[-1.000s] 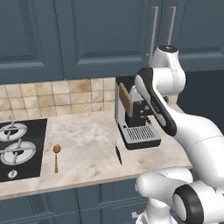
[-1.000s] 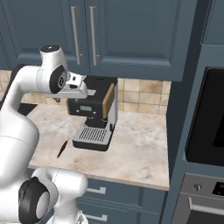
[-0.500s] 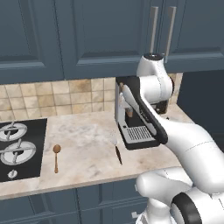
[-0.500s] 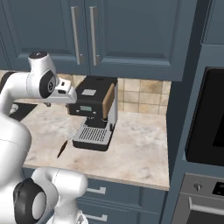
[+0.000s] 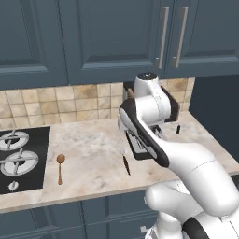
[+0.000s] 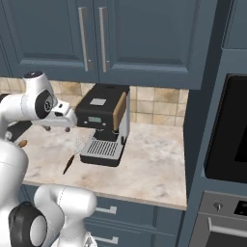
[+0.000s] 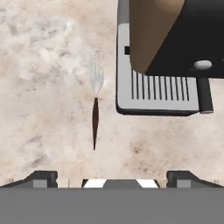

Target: Take the fork and place it on the left side of the plate. Then take the spoon and place it on the right side of the plate. Make sure they're directly next to the plate.

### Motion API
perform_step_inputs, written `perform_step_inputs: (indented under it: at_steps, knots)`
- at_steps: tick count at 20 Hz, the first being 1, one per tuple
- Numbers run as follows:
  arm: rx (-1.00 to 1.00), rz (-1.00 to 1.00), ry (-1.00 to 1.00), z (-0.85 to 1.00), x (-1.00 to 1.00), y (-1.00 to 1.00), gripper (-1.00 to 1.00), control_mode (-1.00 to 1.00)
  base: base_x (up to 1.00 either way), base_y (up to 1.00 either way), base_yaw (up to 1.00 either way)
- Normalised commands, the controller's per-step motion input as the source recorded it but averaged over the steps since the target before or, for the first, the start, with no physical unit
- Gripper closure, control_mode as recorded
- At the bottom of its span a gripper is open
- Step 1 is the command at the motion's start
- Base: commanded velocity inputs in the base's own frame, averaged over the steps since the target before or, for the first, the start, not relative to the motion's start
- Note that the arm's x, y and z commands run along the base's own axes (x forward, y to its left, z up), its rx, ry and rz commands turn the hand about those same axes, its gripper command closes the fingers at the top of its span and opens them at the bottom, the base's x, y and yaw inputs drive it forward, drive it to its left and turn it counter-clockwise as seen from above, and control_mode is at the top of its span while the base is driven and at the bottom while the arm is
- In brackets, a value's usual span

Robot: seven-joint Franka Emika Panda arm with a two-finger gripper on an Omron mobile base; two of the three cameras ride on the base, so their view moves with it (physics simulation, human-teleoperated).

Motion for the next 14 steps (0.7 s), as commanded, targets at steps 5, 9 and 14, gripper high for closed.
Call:
perform_step_inputs:
  at_steps: [5,9,14]
  knots:
    - [-0.01,-0.12,0.16,-0.54,-0.03,0.05,-1.00,-1.00,0.00,0.00,0.00]
    - [0.00,-0.13,0.10,-0.49,0.00,0.21,-1.00,-1.00,0.00,0.00,0.00]
    - [0.00,-0.13,0.01,-0.46,0.09,0.31,-1.00,-1.00,0.00,0.00,0.00]
